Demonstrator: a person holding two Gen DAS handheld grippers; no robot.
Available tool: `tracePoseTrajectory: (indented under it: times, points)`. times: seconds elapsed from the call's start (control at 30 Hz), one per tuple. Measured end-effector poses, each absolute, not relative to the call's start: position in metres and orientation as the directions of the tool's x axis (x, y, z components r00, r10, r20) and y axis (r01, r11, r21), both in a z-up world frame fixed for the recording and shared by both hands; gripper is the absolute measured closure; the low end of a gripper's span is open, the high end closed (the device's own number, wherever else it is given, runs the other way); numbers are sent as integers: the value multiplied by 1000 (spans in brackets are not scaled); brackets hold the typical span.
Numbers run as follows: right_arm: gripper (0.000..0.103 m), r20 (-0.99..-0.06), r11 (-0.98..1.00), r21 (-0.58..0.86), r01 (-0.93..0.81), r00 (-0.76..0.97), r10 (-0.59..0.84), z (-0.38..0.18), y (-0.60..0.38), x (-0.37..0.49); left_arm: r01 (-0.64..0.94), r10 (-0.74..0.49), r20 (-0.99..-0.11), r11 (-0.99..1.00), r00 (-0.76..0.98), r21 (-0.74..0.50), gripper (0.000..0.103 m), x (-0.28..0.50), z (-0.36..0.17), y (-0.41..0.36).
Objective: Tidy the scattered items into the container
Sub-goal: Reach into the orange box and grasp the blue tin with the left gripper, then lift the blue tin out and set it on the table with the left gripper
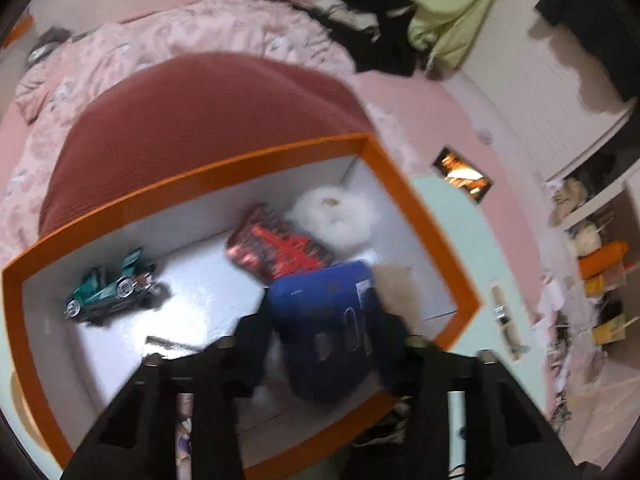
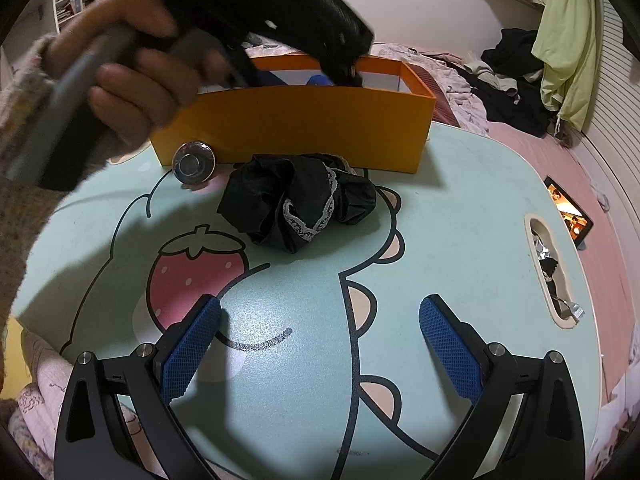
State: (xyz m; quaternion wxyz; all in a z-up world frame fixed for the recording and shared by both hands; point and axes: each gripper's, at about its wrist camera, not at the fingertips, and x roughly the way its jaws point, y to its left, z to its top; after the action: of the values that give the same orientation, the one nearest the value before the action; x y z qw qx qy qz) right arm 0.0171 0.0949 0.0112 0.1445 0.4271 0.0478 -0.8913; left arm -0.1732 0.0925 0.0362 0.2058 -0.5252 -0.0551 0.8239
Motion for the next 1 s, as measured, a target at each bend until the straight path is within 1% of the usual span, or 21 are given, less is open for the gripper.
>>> tracePoseTrajectory:
  times: [0.03, 0.07, 0.2, 0.43, 0.53, 0.6, 0.7, 0.77, 0.9, 1.0]
  points:
    - [4, -775, -954, 38, 298, -594, -217, 11, 95, 17, -282, 426, -826, -898, -369, -337, 80, -171, 41, 89]
    - [4, -775, -954, 38, 299, -594, -217, 11, 95, 17, -285, 440, -816, -892, -375, -350, 84, -169, 46, 86]
    - [4, -775, -954, 39, 298, -593, -218, 11, 94, 17, -316, 450, -776, -888, -441, -335, 84, -154, 72, 75]
    - [4, -775, -954, 39, 298, -593, -217, 11, 94, 17, -350, 580, -618, -814, -531, -464, 84, -110, 131, 35]
    - [4, -776, -954, 38, 298, -593, -217, 11, 94, 17, -358, 611, -566, -788, -554, -500, 84, -79, 140, 14]
    - [4, -776, -954, 39, 298, -593, -217, 11, 94, 17, -354, 619, -552, -780, -559, -516, 84, -62, 133, 5]
    - [4, -776, -954, 38, 299, -593, -217, 11, 94, 17, -342, 648, -541, -753, -536, -562, 84, -39, 103, -7]
    - [4, -776, -954, 38, 299, -592, -217, 11, 94, 17, -322, 654, -566, -748, -502, -580, 84, -32, 76, -8]
    - [4, -776, -954, 38, 299, -592, -217, 11, 94, 17, -245, 620, -636, -777, -460, -580, 83, -27, 23, -12]
    - [4, -776, -953, 38, 299, -592, -217, 11, 94, 17, -198, 609, -654, -781, -449, -592, 78, -25, 6, -20]
